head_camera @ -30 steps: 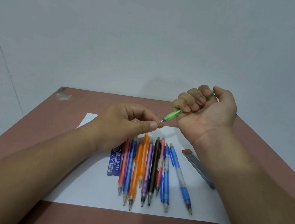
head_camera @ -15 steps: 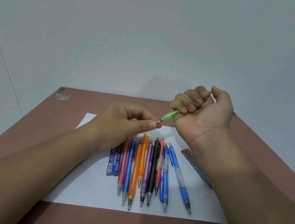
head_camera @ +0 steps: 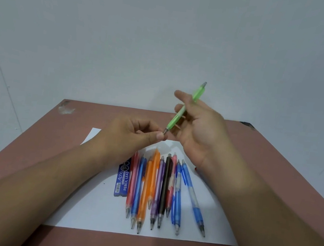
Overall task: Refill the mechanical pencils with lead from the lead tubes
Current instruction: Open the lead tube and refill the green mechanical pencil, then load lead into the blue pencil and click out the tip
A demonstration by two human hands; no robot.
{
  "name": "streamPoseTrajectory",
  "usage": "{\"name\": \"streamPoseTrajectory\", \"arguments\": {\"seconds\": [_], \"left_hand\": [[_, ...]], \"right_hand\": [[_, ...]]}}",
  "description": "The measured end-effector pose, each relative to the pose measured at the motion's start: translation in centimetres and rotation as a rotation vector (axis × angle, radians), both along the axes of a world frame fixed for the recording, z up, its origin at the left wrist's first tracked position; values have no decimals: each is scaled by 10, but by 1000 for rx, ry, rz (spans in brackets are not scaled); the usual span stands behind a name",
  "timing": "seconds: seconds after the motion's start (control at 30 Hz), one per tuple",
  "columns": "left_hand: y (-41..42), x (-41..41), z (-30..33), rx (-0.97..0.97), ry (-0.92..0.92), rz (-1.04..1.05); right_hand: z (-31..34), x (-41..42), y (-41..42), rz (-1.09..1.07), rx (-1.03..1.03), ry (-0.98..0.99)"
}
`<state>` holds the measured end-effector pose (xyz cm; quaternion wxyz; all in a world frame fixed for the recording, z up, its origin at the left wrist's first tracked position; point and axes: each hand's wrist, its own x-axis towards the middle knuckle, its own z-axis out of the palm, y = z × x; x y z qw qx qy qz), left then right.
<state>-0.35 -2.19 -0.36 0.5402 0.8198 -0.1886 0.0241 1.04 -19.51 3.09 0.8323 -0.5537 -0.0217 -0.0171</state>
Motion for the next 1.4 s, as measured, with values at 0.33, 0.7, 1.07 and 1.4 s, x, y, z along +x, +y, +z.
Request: {"name": "streamPoseTrajectory", "arguments": {"seconds": [0.33, 0.7, 1.07, 1.4], "left_hand": [[-3, -2, 8, 637, -93, 6], [-51, -30, 31, 1006, -202, -19], [-141, -45, 22, 857, -282, -245], [-134, -41, 11, 869, -291, -205]], "right_hand": [[20, -4, -26, -199, -563, -38], [7, -69, -122, -364, -871, 54], [-20, -86, -185, -503, -1501, 117], [-33, -91, -194, -449, -1580, 116]]}}
